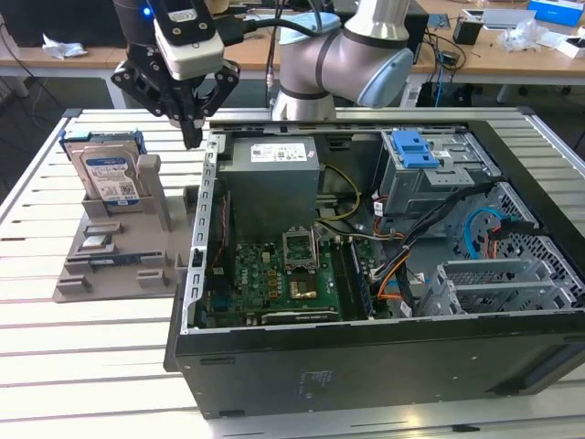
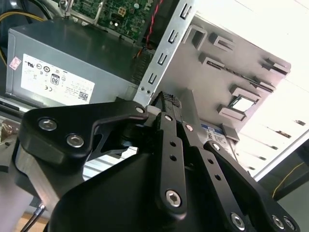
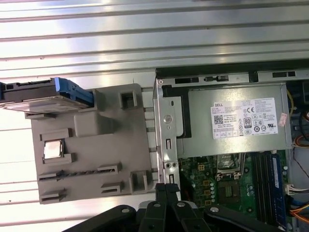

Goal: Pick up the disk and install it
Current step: 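Reach for the disk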

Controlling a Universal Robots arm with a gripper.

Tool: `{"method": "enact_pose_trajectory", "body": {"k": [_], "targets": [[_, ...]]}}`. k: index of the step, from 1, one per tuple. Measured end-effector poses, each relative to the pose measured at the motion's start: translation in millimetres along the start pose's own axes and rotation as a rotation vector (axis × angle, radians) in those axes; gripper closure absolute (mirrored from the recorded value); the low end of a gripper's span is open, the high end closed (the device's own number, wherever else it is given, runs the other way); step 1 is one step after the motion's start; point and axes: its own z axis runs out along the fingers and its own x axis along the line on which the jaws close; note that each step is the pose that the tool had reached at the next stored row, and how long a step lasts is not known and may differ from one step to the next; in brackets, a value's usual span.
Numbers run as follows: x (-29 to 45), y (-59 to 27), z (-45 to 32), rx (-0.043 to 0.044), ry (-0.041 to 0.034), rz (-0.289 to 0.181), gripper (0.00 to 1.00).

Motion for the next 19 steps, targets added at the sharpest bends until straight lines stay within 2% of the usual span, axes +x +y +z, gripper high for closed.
{"method": "enact_pose_trajectory", "body": {"k": [2, 14, 17, 19], "targets": [[5.4, -0.4, -0.2, 0.0001, 0.0, 0.0, 0.89], [22.5, -1.7, -0.6, 0.0, -0.0001, 0.0, 0.89], [33.3, -2.5, -0.9, 0.0, -0.0001, 0.0, 0.89], [36.8, -2.8, -1.0, 0.0001, 0.0, 0.0, 0.89]]}}
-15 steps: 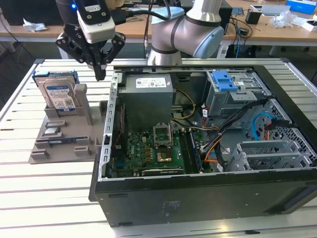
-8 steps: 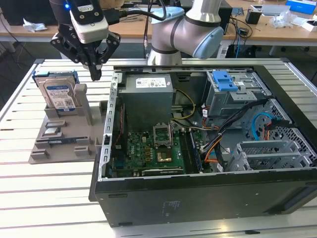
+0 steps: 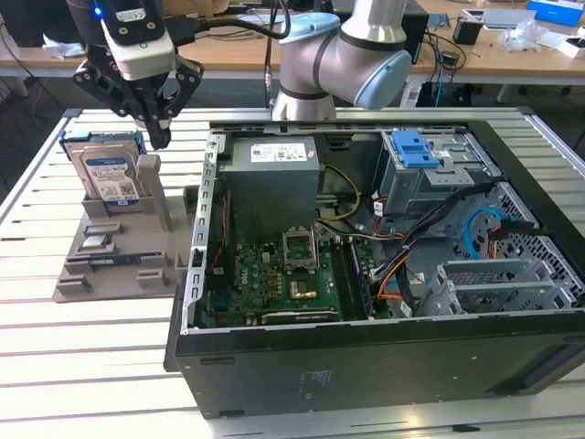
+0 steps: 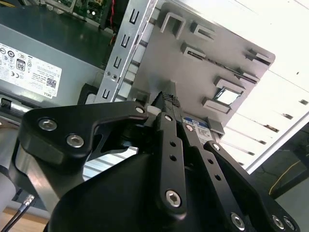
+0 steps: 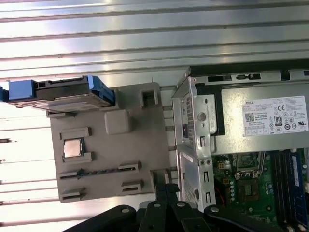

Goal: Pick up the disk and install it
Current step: 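Reach for the disk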

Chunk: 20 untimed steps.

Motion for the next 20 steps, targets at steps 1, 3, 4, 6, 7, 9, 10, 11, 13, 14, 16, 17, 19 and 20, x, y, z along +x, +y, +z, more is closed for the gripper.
{"method": "enact_pose_trajectory", "body": {"k": [1, 3, 4, 6, 7, 9, 10, 11, 13, 14, 16, 17, 19, 20], "targets": [[2.1, -0.2, 0.0, -0.0001, 0.0, 0.0, 0.89], [5.4, -0.4, -0.1, -0.0001, -0.0001, 0.0, 0.89], [6.9, -0.5, -0.1, -0.0001, -0.0001, 0.0, 0.89], [10.4, -0.7, -0.2, -0.0001, -0.0001, 0.0, 0.89], [12.0, -0.9, -0.3, -0.0001, 0.0, 0.0, 0.89], [15.9, -1.1, -0.4, -0.0001, -0.0001, 0.0, 0.89], [17.2, -1.2, -0.4, -0.0001, -0.0001, 0.0, 0.89], [18.9, -1.4, -0.4, -0.0002, -0.0001, 0.0, 0.89], [22.1, -1.6, -0.5, -0.0001, -0.0001, 0.0, 0.89], [23.8, -1.8, -0.6, -0.0001, -0.0001, 0.0, 0.89], [30.0, -2.2, -0.8, -0.0001, 0.0, 0.0, 0.89], [34.1, -2.5, -0.8, -0.0001, -0.0001, 0.0, 0.89], [39.2, -2.9, -1.0, -0.0001, 0.0, 0.0, 0.89], [40.8, -3.0, -1.0, -0.0002, -0.0001, 0.0, 0.89]]}}
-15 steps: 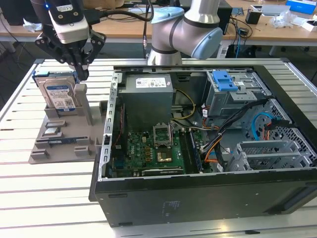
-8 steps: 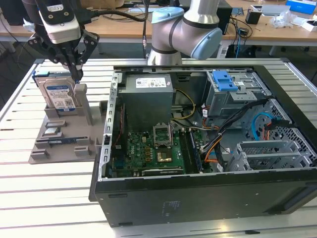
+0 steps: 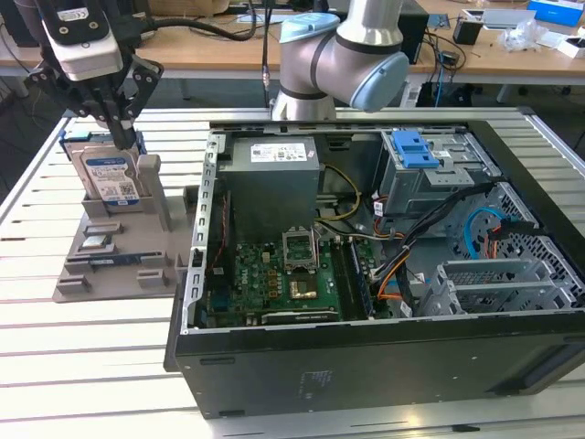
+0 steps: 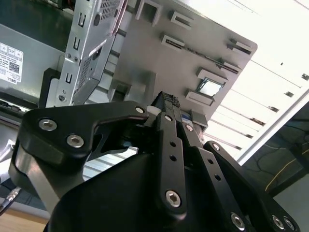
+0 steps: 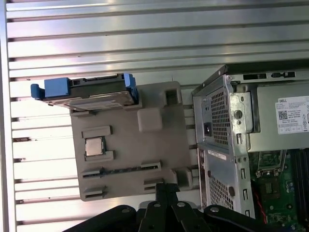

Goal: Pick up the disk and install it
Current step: 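Reach for the disk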

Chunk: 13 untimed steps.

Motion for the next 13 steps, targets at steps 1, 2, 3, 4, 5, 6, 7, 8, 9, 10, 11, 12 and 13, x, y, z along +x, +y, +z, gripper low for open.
{"method": "enact_pose_trajectory", "body": {"k": [1, 2, 3, 4, 5, 6, 7, 8, 9, 10, 11, 12, 13], "targets": [[2.1, -0.2, -0.1, 0.0001, 0.0, 0.0, 0.89], [3.4, -0.3, -0.1, 0.0, 0.0, 0.0, 0.89], [4.6, -0.3, -0.1, 0.0, 0.0, 0.0, 0.89], [6.3, -0.5, -0.2, 0.0, 0.0, 0.0, 0.89], [7.5, -0.6, -0.2, 0.0, 0.0, 0.0, 0.89], [8.8, -0.7, -0.3, 0.0001, 0.0, 0.0, 0.89], [10.1, -0.7, -0.3, 0.0, 0.0, 0.0, 0.89], [11.8, -0.9, -0.4, 0.0001, 0.0001, 0.0, 0.89], [13.2, -1.0, -0.4, 0.0001, 0.0001, 0.0, 0.89], [15.5, -1.1, -0.4, 0.0001, 0.0, 0.0, 0.89], [18.3, -1.4, -0.5, 0.0, 0.0, 0.0, 0.89], [21.0, -1.5, -0.6, 0.0001, 0.0, 0.0, 0.89], [22.3, -1.7, -0.6, 0.0, 0.0, 0.0, 0.89]]}}
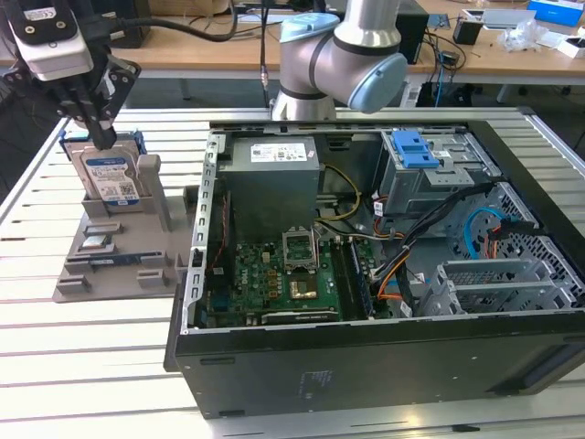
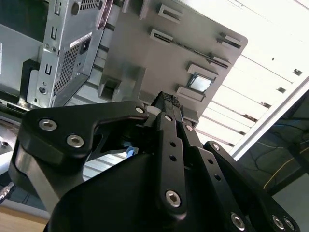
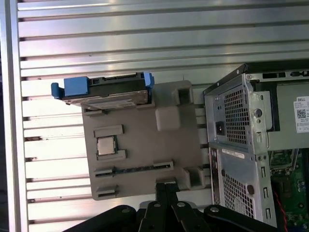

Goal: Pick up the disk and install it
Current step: 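Reach for the disk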

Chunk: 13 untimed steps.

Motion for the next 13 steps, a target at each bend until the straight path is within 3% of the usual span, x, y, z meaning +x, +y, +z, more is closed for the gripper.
{"method": "enact_pose_trajectory", "body": {"k": [5, 13], "targets": [[7.7, -0.6, -0.2, 0.0, 0.0, 0.0, 0.89], [25.9, -1.9, -0.7, 0.0001, 0.0, 0.0, 0.89]]}}
